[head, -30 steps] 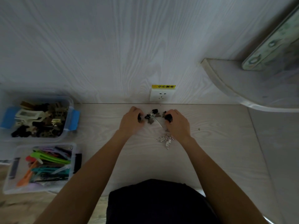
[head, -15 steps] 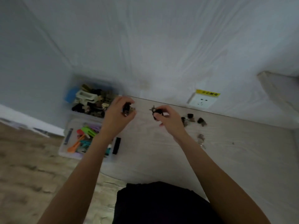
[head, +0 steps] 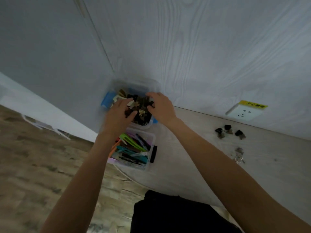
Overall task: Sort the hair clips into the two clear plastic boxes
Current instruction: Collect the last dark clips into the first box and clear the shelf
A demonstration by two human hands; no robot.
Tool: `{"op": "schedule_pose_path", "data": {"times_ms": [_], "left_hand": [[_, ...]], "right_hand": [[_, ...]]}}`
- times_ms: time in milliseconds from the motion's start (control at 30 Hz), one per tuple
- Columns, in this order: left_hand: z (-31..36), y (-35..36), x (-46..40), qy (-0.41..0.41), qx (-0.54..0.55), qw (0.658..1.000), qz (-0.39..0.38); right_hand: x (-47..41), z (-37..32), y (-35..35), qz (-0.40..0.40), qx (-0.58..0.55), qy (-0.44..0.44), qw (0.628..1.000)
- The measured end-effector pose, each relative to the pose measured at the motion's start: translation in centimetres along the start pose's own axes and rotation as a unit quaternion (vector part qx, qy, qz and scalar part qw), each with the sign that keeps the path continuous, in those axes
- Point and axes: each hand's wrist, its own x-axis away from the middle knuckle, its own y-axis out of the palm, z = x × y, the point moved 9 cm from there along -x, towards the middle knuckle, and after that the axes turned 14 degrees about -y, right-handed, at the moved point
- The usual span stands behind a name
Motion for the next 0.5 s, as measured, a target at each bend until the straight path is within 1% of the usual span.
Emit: {"op": "schedule_pose_path", "data": {"times_ms": [100, 167, 233, 267, 300, 367, 433, 500], "left_hand": [[2.3, 0.0, 0.5, 0.054, 0.017, 0.998, 0.039], [4.9, 0.6, 1.5, 0.103, 0.031, 0.992, 0.060], [8.1, 1.5, 2.5, 0.150, 0.058, 0.984, 0.074], [9.7, 2.4, 3.0, 0.164, 0.078, 0.981, 0.065], [11.2, 3.6, 3.4, 0.174, 0.096, 0.979, 0.045], [14.7, 7.2, 4.3, 0.200, 0.119, 0.972, -0.022], [17.3, 11.1, 5.2, 0.219, 0.099, 0.967, -0.090], [19.8, 15.9, 6.3, 0.227, 0.053, 0.958, -0.170]], "right_hand": [[2.3, 0.1, -1.7, 0.041, -0.002, -0.012, 0.999], [4.8, 0.8, -3.2, 0.075, 0.004, -0.013, 0.997], [8.1, 2.3, -5.1, 0.099, 0.043, 0.005, 0.994], [10.2, 3.3, -6.1, 0.111, 0.067, 0.017, 0.991], [12.2, 4.3, -7.2, 0.123, 0.087, 0.031, 0.988], [17.0, 7.6, -9.5, 0.151, 0.121, 0.085, 0.977], [21.3, 11.2, -10.6, 0.150, 0.145, 0.158, 0.965], [25.7, 14.5, -12.0, 0.142, 0.162, 0.236, 0.947]]}}
